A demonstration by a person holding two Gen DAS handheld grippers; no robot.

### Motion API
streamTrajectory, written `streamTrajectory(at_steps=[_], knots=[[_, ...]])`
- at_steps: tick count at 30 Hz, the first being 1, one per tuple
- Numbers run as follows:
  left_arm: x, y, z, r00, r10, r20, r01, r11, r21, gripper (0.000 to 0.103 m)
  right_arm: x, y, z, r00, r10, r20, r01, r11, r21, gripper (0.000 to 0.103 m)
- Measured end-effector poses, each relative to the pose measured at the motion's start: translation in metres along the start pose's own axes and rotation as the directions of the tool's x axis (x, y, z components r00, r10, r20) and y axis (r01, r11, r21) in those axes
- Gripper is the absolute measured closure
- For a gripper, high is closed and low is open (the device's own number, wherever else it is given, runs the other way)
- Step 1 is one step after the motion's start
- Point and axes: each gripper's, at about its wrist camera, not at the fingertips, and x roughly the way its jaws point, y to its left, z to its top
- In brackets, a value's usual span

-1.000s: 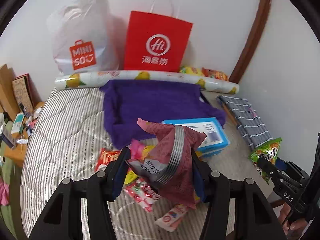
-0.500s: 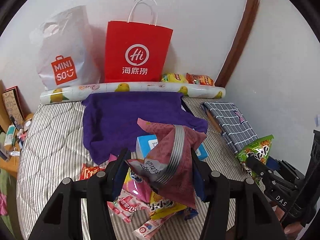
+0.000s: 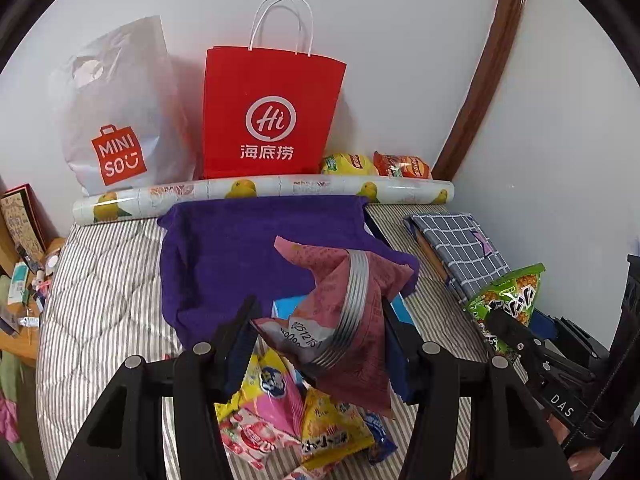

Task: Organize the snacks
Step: 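Lift and carry the green bag and pink candy toward the purple towel with both tools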

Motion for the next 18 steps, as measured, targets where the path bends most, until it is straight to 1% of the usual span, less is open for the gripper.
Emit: streamTrajectory(at_steps=[11,18], knots=[[0.016,0.009,0.023,1.0,0.007,0.0,-0.007,1.0,0.001,0.049,0.024,0.003,0.023,1.0,0.017,-0.001,-0.017,1.0,0.015,0.058],[0.029,0.02,0.041,1.0,-0.003,-0.003,0.003,1.0,-0.016,0.049,0.043,0.006,0.037,1.0,0.004,0.003,-0.004,1.0,0.005,0.058]])
